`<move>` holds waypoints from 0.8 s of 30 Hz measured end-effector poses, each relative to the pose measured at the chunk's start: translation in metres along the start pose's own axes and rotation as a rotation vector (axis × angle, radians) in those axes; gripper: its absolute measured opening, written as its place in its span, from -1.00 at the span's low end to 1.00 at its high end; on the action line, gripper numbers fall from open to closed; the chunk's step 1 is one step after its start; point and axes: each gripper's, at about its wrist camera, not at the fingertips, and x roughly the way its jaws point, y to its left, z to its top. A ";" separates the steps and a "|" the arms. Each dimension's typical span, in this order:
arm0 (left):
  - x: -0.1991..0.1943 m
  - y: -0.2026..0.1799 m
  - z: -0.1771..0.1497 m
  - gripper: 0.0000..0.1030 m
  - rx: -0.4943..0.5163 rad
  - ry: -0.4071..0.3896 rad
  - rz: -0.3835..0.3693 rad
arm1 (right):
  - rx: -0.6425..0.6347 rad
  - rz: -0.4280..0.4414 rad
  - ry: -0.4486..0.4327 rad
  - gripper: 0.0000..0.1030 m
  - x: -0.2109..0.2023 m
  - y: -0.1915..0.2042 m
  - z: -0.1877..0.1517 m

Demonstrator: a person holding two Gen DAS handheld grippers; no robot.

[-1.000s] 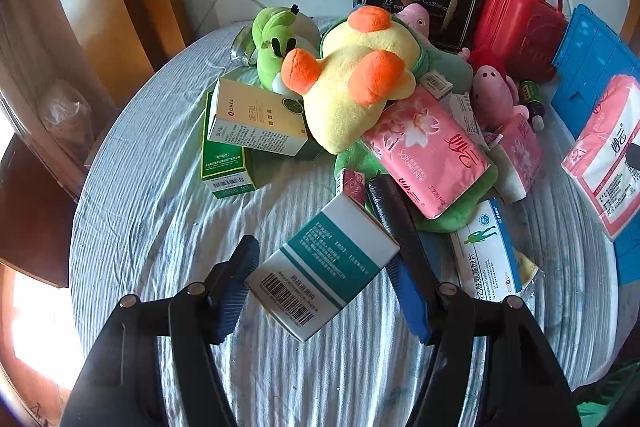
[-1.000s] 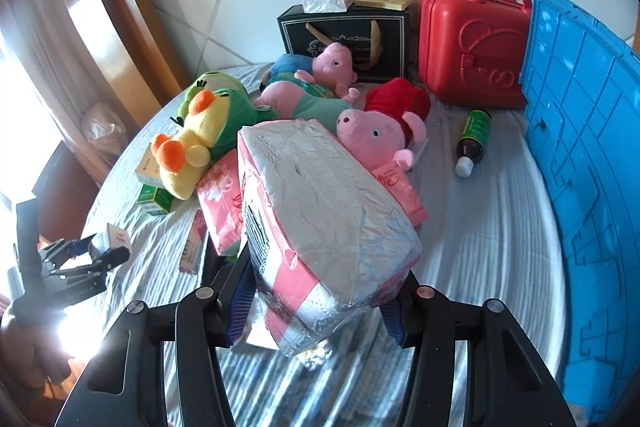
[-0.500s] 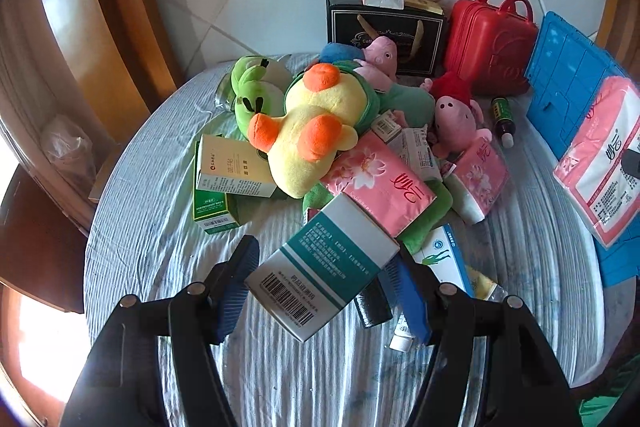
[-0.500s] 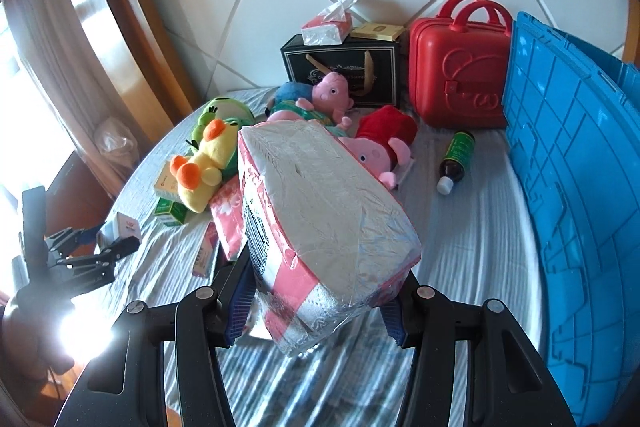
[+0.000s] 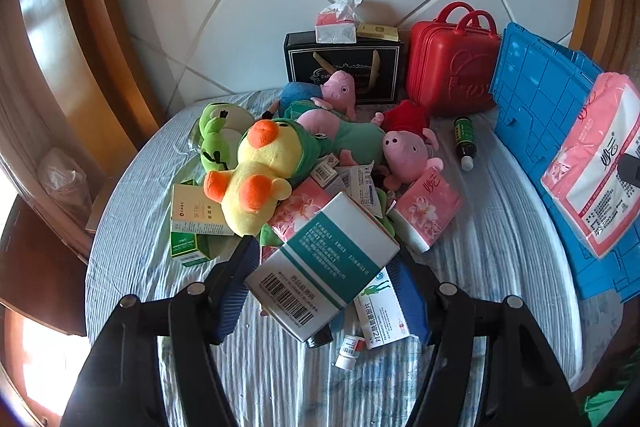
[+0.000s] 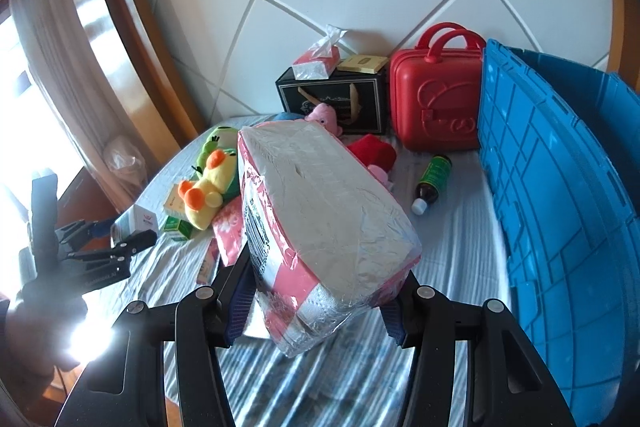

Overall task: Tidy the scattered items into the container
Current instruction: 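Lift and carry the medicine box and tissue pack with both grippers over the blue bin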

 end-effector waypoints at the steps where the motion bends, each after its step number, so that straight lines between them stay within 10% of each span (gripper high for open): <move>1: -0.002 -0.005 0.002 0.26 0.005 -0.005 0.000 | -0.001 0.001 -0.008 0.03 -0.005 -0.003 0.001; 24: -0.037 -0.145 0.062 0.26 0.135 -0.111 -0.067 | 0.017 -0.004 -0.132 0.03 -0.092 -0.091 0.024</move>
